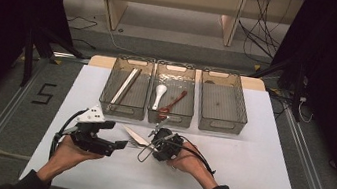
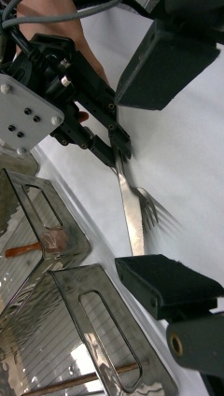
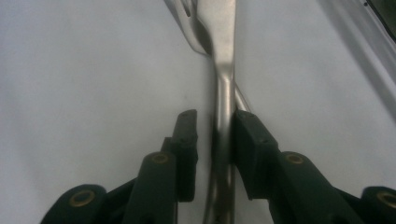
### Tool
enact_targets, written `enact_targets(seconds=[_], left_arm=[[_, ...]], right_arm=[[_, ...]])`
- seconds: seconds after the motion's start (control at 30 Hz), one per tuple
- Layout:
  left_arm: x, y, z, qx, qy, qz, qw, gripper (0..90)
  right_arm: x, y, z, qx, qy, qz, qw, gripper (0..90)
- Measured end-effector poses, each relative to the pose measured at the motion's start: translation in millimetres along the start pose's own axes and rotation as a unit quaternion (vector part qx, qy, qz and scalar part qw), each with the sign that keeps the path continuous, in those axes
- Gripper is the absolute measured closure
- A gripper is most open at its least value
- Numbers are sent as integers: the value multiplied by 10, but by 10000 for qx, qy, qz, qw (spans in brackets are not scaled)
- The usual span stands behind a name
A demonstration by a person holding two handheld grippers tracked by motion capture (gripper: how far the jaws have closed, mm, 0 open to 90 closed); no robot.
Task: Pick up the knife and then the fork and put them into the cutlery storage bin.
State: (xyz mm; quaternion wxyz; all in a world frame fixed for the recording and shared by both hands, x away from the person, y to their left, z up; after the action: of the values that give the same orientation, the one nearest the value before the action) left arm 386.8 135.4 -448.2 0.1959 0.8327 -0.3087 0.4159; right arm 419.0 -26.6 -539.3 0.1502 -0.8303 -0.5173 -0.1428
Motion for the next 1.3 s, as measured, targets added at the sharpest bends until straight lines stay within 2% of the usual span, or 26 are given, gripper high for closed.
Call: enact_targets(seconds=[0.1, 0.23, 0.43, 0.8, 0.87, 1.07, 1.3], left_arm=[[-2, -2, 2, 6, -3, 1, 10000, 177], [-4, -6, 2, 18, -2, 12, 10000, 178], [-6, -33, -6, 51, 1, -10, 10000, 180], [-13, -83, -17, 64, 12, -110, 9999, 185], [-14, -90, -18, 68, 14, -125, 9999, 185], [-15, -108, -18, 81, 24, -160, 9998, 185], [-18, -123, -22, 78, 22, -196, 9998, 185]], right_arm=[[7, 6, 4, -52, -11, -27, 10000, 739], [16, 11, 6, -134, -47, 65, 9999, 786], [21, 5, 7, -178, -63, 64, 9998, 800], [3, -3, -12, -75, -60, 86, 9999, 806], [5, 11, -13, -106, -8, 14, 9999, 806], [17, 5, -44, -19, 83, 32, 10000, 806], [35, 61, -200, 61, 365, 155, 9992, 806]])
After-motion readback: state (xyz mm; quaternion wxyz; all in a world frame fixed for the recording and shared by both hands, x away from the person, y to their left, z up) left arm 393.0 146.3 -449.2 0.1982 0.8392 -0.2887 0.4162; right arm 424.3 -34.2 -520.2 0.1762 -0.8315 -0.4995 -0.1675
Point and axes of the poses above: each handheld gripper's, and its own axes: z roughly forward along the jaws, x roughly out of its top, y roughly to its right, the point moved 8 cm from there along z, roughly forward along the jaws, and after that the axes turned 6 degrees about x, right-handed, at the moved point
